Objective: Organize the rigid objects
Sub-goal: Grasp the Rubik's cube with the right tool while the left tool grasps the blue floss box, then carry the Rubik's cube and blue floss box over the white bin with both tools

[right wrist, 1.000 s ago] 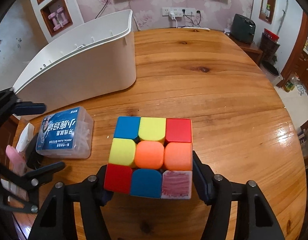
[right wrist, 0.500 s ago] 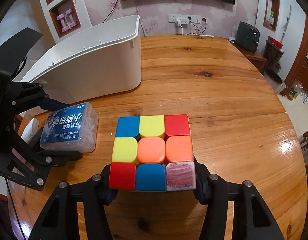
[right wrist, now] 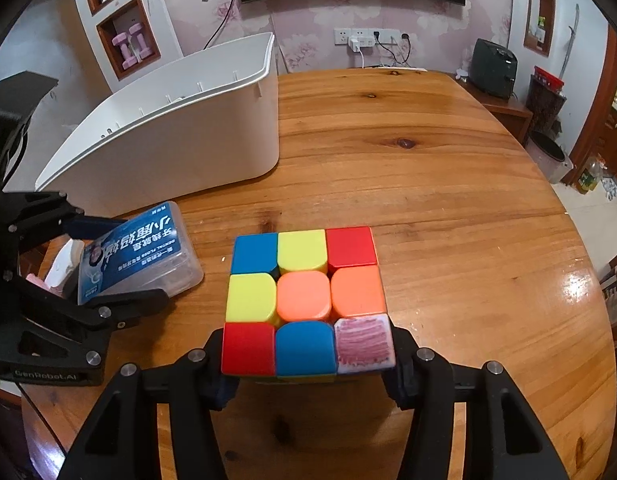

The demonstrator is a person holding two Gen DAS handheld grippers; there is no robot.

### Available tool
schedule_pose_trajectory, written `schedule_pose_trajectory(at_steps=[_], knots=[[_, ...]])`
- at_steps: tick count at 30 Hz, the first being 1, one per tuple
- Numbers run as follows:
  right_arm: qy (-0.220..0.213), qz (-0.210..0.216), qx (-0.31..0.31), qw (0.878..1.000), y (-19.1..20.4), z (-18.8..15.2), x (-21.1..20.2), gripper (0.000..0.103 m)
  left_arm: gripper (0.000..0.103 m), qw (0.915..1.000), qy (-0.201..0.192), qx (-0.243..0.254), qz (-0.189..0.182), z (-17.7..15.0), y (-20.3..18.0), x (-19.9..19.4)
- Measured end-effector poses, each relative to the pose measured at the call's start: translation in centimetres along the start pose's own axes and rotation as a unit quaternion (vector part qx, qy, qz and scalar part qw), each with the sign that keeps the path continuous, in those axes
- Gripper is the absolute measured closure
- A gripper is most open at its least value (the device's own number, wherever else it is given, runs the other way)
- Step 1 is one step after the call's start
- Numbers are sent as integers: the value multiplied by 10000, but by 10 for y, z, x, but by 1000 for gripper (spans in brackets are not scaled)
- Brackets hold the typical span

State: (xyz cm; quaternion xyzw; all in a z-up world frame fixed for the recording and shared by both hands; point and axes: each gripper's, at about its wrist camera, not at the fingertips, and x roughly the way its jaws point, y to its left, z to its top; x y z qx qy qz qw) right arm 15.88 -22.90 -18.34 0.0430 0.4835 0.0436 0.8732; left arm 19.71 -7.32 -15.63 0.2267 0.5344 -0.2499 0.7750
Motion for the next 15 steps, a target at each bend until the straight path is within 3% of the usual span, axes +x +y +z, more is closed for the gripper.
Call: schedule_pose_trajectory(at_steps=[9, 15], knots=[[-262, 26, -127, 9996, 5, -9, -28, 46, 33, 9947, -230, -1004, -77, -26, -1, -26], [-418, 55, -209, 9989, 11, -18, -52, 46, 34, 9829, -351, -1780, -319, -45, 7, -44]])
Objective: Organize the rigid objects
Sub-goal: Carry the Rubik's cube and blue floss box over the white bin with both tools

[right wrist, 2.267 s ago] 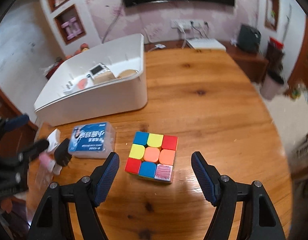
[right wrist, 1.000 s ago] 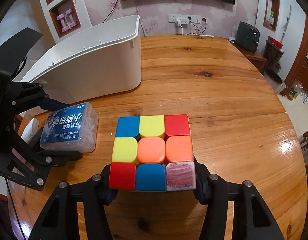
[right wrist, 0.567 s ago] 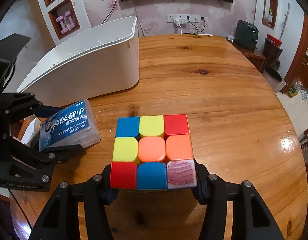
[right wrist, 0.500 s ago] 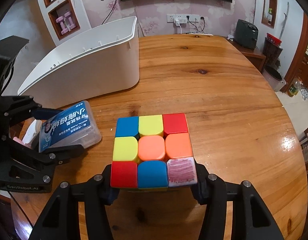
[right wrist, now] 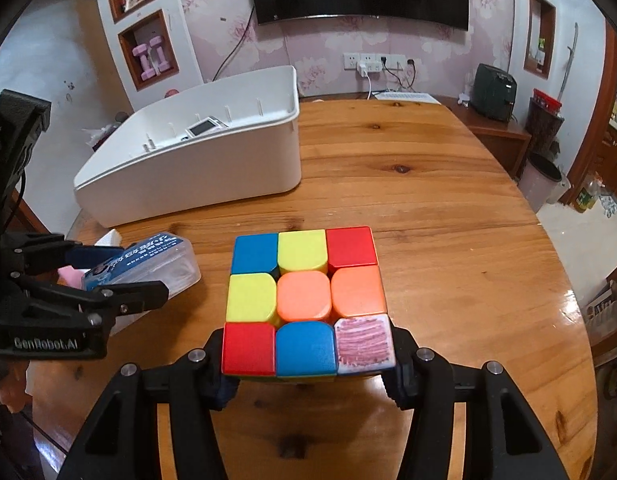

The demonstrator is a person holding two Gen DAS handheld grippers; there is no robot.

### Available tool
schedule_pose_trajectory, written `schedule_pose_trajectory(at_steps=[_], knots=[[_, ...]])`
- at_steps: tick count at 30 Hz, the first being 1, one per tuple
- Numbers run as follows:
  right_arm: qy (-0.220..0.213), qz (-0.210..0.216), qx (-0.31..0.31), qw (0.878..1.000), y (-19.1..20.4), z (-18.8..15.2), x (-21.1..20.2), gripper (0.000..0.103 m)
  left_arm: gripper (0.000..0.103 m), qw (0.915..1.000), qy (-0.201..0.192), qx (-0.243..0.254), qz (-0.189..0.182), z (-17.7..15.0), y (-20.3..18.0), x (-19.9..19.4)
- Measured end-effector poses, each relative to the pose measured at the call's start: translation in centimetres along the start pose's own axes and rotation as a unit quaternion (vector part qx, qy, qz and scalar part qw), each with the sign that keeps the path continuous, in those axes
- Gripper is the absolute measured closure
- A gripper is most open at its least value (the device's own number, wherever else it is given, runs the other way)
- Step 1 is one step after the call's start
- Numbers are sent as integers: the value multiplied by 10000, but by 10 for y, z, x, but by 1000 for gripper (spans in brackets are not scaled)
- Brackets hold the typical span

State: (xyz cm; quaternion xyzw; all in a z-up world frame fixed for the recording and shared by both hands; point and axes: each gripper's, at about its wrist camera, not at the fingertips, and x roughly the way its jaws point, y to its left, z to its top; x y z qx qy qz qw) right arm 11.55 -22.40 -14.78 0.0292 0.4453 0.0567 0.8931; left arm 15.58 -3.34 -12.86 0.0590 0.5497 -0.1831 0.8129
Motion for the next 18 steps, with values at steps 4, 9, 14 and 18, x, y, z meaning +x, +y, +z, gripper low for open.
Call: schedule_pose_trajectory(at_steps=[4, 9, 14, 18], knots=[[-77, 28, -95, 9999, 6, -6, -16, 46, 34, 9988, -246, -388, -146, -12, 5, -26], [-207, 83, -228, 9995, 17, -6, -39, 46, 34, 9956, -612, -696, -171, -16, 13, -68], [-351, 364, -414, 9979, 31, 21, -68, 46, 34, 9920, -928, -861, 3, 1, 27, -112], [-558, 529, -558, 9955, 42, 62, -90, 46, 34, 9869, -1292, -921, 296, 27, 41, -144]])
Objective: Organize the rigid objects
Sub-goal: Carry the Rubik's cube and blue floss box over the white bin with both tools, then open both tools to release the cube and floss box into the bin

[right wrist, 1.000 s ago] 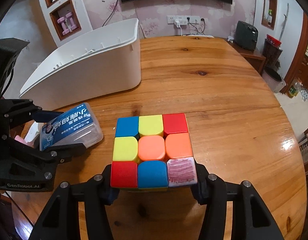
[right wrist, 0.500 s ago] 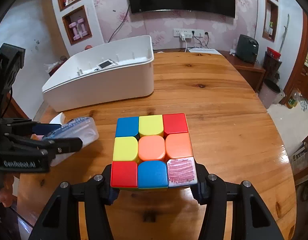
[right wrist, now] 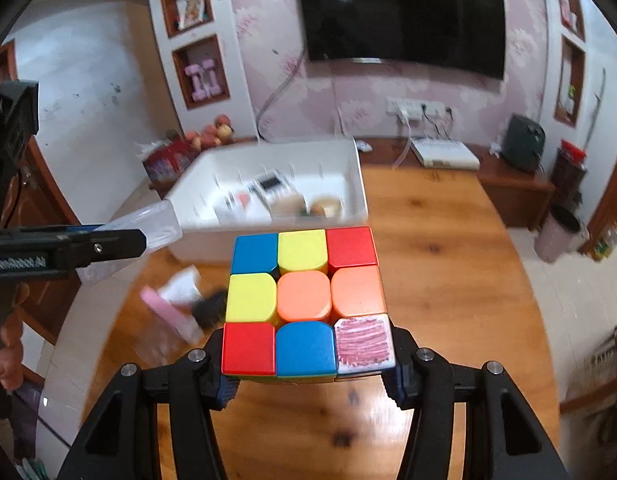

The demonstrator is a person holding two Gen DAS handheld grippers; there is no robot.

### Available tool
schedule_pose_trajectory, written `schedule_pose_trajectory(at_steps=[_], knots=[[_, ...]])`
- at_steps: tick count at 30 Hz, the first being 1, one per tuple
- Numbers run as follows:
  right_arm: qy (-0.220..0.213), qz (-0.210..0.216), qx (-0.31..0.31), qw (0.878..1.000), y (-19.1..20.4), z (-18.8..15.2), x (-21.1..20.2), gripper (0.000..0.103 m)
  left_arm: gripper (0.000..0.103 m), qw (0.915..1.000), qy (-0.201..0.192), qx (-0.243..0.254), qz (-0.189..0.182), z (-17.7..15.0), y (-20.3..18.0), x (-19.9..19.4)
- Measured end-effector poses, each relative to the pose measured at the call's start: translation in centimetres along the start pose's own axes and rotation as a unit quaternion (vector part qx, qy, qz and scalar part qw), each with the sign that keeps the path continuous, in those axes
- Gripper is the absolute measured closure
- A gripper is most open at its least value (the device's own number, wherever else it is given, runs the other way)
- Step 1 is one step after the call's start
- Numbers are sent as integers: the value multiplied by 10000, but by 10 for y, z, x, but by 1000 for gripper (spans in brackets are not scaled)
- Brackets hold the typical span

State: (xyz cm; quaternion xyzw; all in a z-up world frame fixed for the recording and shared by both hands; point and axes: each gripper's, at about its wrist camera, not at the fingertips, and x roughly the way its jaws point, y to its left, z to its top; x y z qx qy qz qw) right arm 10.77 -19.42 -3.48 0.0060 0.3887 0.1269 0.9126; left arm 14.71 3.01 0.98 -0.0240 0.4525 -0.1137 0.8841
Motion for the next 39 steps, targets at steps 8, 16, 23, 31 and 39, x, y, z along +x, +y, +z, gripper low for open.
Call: schedule_pose_trajectory(at_steps=[8, 16, 23, 31, 39], knots=[[-466, -111, -51, 9988, 0, 120, -16, 46, 34, 9978, -495, -120, 424, 76, 21, -11], [-661, -220, 121, 9975, -2, 208, 17, 46, 34, 9936, -512, -481, 885, 137, 58, 34], [-258, -509, -77, 9983, 3, 230, 106, 46, 34, 9918, -193, -838, 946, 153, 98, 106], [770, -771, -302, 9936, 4, 205, 234, 46, 34, 9908, 360, -915, 926, 147, 110, 193], [1523, -939, -562, 9823, 7, 177, 305, 46, 34, 9876, 800, -870, 1038, 136, 114, 248]])
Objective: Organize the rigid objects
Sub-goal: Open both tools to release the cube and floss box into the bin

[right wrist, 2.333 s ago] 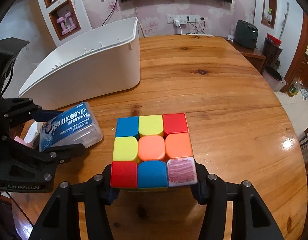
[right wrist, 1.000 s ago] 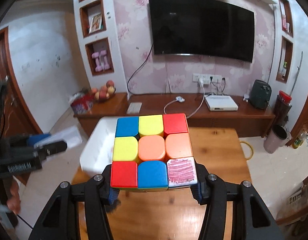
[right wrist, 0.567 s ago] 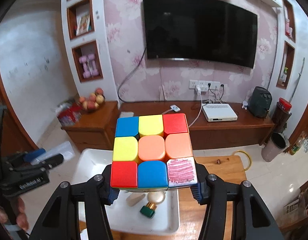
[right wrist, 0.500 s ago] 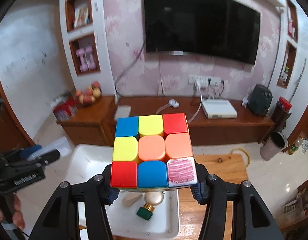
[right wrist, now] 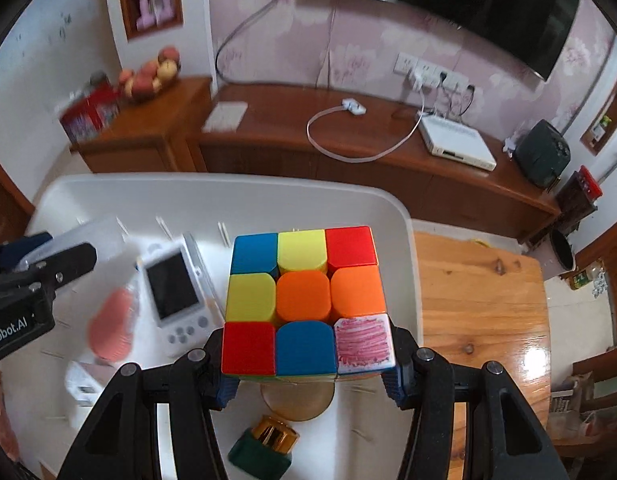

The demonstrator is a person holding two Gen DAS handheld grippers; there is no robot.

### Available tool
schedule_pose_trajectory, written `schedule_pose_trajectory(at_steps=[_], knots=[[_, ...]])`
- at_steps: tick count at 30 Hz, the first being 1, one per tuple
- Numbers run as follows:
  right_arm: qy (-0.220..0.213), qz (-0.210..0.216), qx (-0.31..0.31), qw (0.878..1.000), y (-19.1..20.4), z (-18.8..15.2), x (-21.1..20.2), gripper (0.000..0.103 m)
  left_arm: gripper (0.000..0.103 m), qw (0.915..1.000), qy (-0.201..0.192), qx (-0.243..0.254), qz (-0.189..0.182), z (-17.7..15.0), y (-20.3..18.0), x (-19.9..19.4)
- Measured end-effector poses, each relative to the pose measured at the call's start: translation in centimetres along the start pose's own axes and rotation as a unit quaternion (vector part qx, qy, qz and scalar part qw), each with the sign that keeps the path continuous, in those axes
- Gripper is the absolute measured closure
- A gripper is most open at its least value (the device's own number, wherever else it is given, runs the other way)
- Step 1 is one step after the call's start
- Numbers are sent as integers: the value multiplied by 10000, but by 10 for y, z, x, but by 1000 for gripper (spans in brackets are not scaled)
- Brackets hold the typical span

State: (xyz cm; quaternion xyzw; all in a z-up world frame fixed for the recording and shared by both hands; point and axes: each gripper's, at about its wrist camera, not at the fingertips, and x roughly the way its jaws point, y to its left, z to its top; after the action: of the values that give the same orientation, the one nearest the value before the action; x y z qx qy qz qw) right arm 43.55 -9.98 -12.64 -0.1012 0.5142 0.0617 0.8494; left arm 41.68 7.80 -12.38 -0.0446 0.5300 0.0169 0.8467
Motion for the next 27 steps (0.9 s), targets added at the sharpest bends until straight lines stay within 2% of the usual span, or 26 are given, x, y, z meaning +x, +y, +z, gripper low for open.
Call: schedule_pose_trajectory(at_steps=[3, 6, 11, 13, 15, 16, 27], knots=[[220, -58, -119, 9997, 6, -1, 15, 46, 35, 9999, 119, -43, 38, -2, 4, 12], [506, -1, -101, 9987, 7, -3, 26, 46, 35, 9997, 126, 203, 112, -7, -4, 12], [544, 71, -258, 9982, 11, -5, 21, 40, 34, 9995, 290, 118, 42, -14, -3, 9], [408, 103, -200, 9989, 10, -7, 11, 36, 32, 9995, 311, 21, -106, -17, 0, 5], [296, 241, -154, 9992, 8, -11, -1, 36, 22, 9992, 310, -15, -243, -21, 0, -3], [242, 276, -134, 9992, 8, -13, -7, 36, 21, 9993, 276, -2, -265, -22, -1, -8], [-383, 581, -18, 9976, -1, -44, -92, 36, 19, 9988, -135, 135, -451, -55, 4, -94]])
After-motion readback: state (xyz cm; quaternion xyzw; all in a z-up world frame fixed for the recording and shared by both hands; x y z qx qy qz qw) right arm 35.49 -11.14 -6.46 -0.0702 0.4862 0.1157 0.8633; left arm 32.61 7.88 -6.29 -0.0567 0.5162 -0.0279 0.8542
